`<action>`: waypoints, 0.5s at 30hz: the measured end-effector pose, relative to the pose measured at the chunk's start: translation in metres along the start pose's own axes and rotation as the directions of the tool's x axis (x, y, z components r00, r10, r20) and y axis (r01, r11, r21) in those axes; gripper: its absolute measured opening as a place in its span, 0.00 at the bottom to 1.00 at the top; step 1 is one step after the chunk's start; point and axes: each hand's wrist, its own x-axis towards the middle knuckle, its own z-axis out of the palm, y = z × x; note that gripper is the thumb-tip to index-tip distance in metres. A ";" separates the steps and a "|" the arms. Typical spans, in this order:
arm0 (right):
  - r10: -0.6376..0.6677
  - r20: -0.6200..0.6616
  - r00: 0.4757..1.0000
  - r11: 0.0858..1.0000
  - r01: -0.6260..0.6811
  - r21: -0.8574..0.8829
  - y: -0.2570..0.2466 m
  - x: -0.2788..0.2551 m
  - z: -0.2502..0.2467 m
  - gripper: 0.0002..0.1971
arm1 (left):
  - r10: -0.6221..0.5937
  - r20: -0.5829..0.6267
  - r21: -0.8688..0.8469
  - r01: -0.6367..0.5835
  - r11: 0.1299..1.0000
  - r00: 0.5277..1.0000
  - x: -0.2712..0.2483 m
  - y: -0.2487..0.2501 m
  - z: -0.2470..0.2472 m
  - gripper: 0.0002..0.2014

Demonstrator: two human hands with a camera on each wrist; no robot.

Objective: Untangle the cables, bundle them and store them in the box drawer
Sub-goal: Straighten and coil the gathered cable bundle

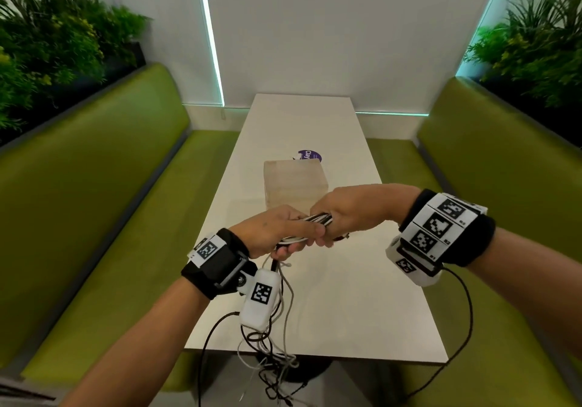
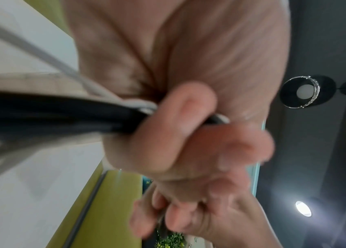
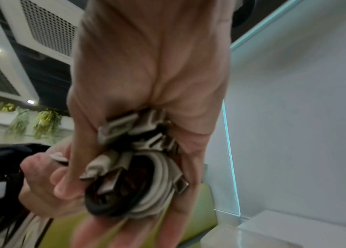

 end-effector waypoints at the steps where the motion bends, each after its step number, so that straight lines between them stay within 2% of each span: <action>1: -0.009 0.018 1.000 0.999 0.008 0.037 0.001 -0.001 0.002 0.07 | 0.005 0.020 -0.007 -0.005 1.000 1.000 0.000 0.000 -0.001 0.14; 6: -0.001 0.086 0.996 0.988 -0.012 0.151 0.003 -0.004 0.006 0.02 | 0.010 0.077 0.021 -0.011 1.000 0.997 0.001 -0.002 0.001 0.16; 8: 0.009 0.087 0.996 0.990 -0.022 0.141 0.003 -0.007 0.004 0.04 | 0.030 0.071 0.035 -0.032 0.999 0.997 0.003 -0.003 0.003 0.19; 13: 0.051 -0.032 0.998 0.990 -0.055 -0.130 -0.005 -0.012 -0.018 0.04 | 0.221 0.067 -0.140 -0.210 0.968 0.973 0.010 -0.008 0.005 0.44; 15: 0.052 -0.097 0.994 0.980 -0.069 -0.185 -0.006 -0.019 -0.033 0.04 | 0.264 0.063 -0.229 -0.244 0.942 0.962 0.011 -0.013 0.005 0.49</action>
